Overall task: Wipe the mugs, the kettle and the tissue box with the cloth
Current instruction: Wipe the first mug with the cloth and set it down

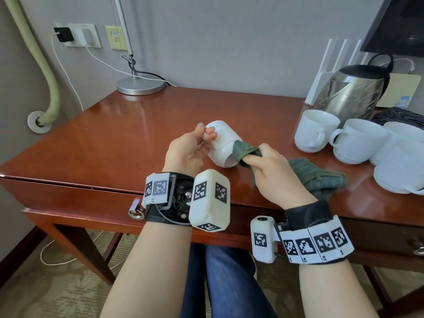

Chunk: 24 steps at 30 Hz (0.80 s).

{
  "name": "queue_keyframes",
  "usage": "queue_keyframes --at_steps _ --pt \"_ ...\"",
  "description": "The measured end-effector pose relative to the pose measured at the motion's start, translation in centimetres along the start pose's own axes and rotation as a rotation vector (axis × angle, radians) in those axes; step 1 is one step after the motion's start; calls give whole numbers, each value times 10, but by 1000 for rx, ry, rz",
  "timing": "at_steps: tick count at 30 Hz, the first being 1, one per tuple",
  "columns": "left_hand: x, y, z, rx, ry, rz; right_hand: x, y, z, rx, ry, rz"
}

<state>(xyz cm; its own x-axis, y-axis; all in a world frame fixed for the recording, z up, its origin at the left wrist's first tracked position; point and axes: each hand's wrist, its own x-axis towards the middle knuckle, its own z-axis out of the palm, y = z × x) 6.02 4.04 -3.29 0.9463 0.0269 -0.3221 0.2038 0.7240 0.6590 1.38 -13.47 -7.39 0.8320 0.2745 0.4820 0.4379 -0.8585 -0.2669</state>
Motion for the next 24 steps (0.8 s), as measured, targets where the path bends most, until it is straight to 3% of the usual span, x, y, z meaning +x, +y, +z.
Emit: queue_keyframes --at_steps 3,9,14,20,24 --pt "-1 -1 2 5 2 6 5 -7 0 3 1 -22" --pt "-3 -2 1 -2 2 17 3 0 -4 -37 -5 91" --pt "-1 -3 3 17 2 41 -2 -5 -6 9 -5 47" --pt "0 -5 0 71 -51 61 2 -1 -3 -25 -38 117" --pt "2 -6 1 124 -102 86 -1 3 -7 36 13 72"
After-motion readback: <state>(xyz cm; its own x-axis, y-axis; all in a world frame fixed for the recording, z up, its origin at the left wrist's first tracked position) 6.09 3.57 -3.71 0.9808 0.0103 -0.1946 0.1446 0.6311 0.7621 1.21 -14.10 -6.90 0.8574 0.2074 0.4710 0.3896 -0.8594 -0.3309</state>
